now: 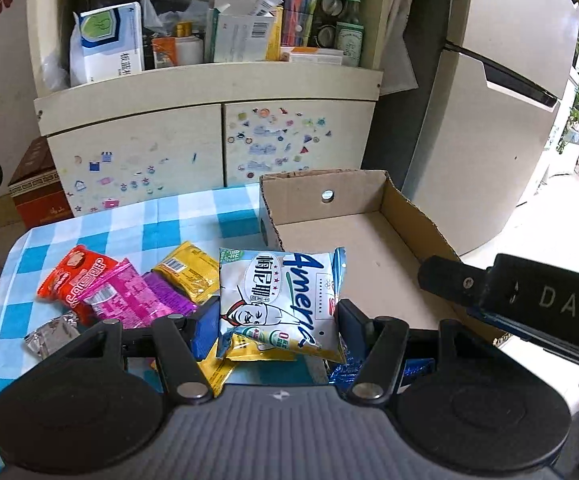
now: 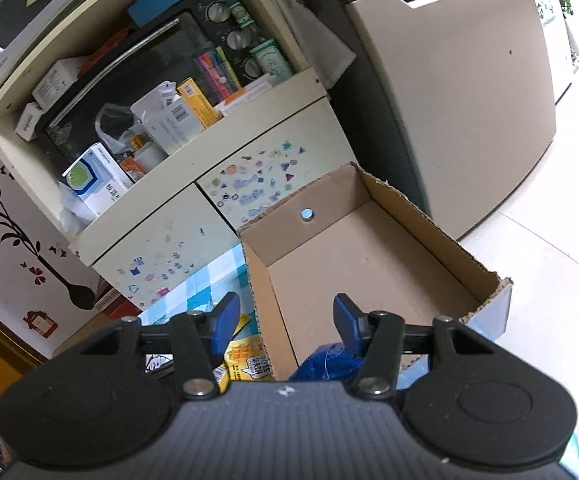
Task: Organize snacks
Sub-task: 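Carry the blue packet into the cardboard box and open the right gripper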
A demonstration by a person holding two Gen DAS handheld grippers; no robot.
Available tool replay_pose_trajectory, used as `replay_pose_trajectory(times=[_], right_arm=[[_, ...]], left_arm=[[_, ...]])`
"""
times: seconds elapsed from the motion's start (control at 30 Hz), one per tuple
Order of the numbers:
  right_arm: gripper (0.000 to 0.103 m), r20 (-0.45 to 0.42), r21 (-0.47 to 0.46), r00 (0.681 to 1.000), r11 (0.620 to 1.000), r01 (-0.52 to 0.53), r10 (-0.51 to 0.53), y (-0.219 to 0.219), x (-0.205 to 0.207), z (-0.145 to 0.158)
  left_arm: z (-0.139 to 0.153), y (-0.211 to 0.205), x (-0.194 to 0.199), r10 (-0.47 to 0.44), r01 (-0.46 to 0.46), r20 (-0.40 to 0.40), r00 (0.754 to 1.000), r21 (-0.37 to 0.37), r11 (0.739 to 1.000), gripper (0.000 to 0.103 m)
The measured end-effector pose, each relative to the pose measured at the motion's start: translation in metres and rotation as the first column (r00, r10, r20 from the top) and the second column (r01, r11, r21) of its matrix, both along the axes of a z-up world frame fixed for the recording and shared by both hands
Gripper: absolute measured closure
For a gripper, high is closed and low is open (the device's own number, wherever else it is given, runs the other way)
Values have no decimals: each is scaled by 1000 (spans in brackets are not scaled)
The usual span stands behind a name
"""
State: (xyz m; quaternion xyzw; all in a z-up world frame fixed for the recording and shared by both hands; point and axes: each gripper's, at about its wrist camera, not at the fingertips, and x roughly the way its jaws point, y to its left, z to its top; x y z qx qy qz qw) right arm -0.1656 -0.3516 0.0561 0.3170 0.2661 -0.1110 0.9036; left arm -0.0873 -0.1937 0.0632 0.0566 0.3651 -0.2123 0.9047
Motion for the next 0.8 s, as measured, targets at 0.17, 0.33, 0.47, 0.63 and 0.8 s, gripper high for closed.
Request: replay_pose_trajectory(times=[0.17, 0.33, 0.47, 0.63, 0.8], right_arm=[[50, -7, 14, 1000, 1000, 15, -15, -4, 1, -3], [47, -33, 29, 998, 998, 63, -62, -10, 0, -8], [35, -62, 22, 989, 991, 134, -133, -16, -3, -10], [35, -72, 30, 981, 983, 182, -180, -23, -6, -11], [35, -62, 29, 982, 983, 179, -177, -21, -6, -11]], left_arm=[[-4, -7, 4, 0, 1, -11, 1000, 8, 1000, 36], [-6, -16, 11, -12, 12, -13, 1000, 11, 1000, 36], [-6, -33, 15, -29, 29, -1, 1000, 48, 998, 29], [-4, -55, 6, -56, 39, 82, 995, 204, 978, 10], [-1, -51, 5, -58, 39, 79, 995, 225, 973, 8]])
